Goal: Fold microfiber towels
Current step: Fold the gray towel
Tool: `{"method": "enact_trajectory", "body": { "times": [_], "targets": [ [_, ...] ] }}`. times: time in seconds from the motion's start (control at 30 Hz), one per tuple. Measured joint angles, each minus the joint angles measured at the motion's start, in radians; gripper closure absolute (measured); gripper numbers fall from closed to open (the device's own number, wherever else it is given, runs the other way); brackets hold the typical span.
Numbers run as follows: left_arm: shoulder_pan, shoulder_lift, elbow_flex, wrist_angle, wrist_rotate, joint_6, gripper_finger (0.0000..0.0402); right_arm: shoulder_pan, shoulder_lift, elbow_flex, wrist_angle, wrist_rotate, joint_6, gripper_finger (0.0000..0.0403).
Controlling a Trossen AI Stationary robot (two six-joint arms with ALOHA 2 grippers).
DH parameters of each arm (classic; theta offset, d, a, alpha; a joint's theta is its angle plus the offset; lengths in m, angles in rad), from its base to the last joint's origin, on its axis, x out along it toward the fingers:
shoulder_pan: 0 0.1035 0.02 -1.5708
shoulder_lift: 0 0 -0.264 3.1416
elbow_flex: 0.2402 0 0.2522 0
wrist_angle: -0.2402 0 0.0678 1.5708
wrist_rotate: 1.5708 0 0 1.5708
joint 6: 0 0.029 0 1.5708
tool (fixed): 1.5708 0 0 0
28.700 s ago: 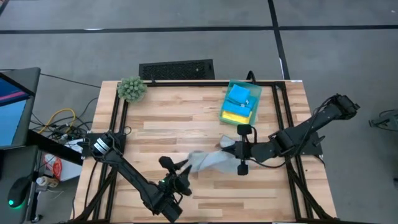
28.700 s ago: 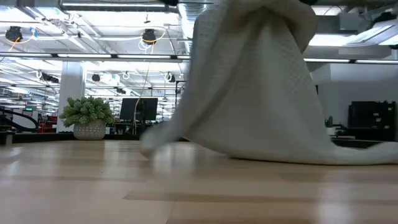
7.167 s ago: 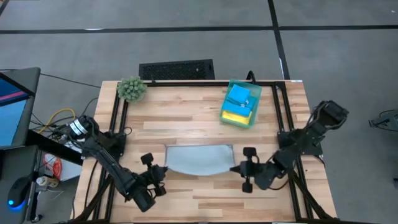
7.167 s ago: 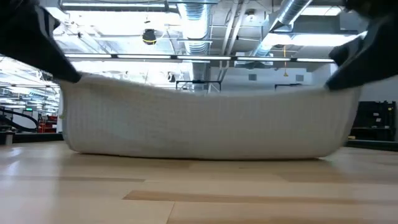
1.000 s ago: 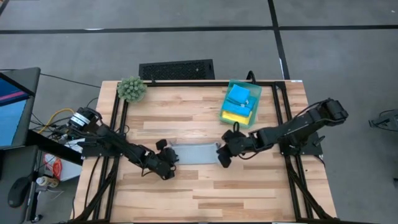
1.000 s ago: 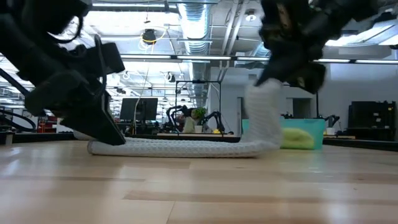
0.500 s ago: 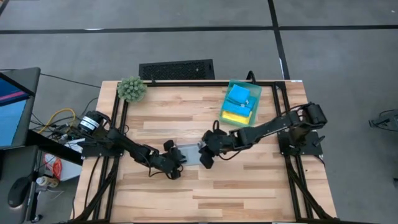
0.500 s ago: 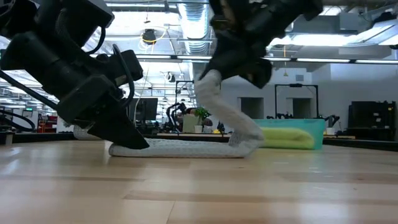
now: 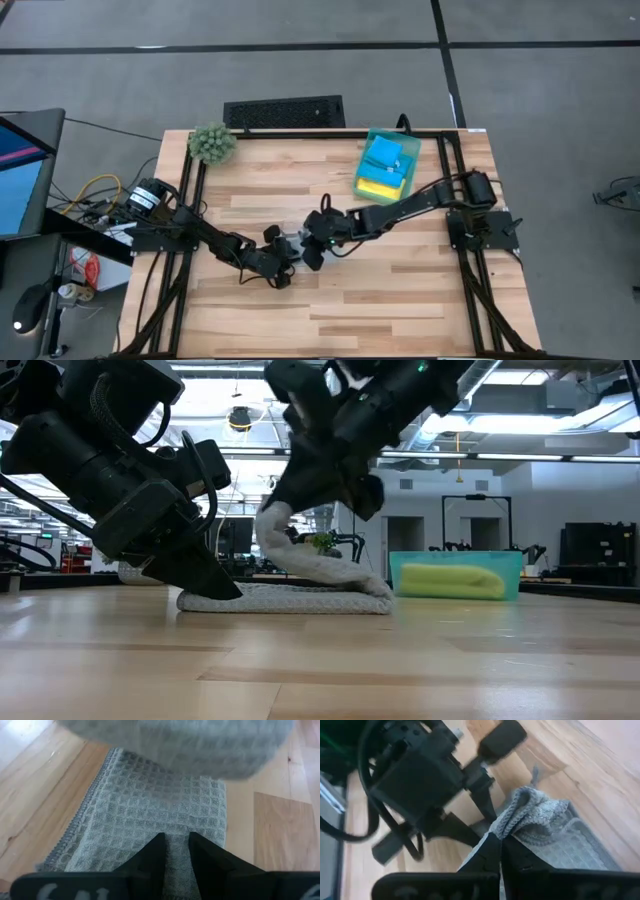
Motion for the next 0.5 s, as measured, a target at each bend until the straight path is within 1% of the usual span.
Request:
{"method": "enact_trajectory", "body": {
  "times": [0.17,0.37,0.5],
  "targets": [
    [0.0,0.0,0.0,0.003,-0.001,0.0,0.0319,-0.015,0.03,0.002,0.075,-0.046,-0.005,0.0376],
    [0.0,0.001,0.0,0.007,-0.002,-0.001,0.0319,-0.024,0.039,0.002,0.085,-0.047,-0.014,0.0362],
    [0.0,0.001,-0.001,0.011,-0.004,-0.001,0.0319,-0.022,0.039,0.002,0.105,-0.059,-0.018,0.0341]
  ]
}}
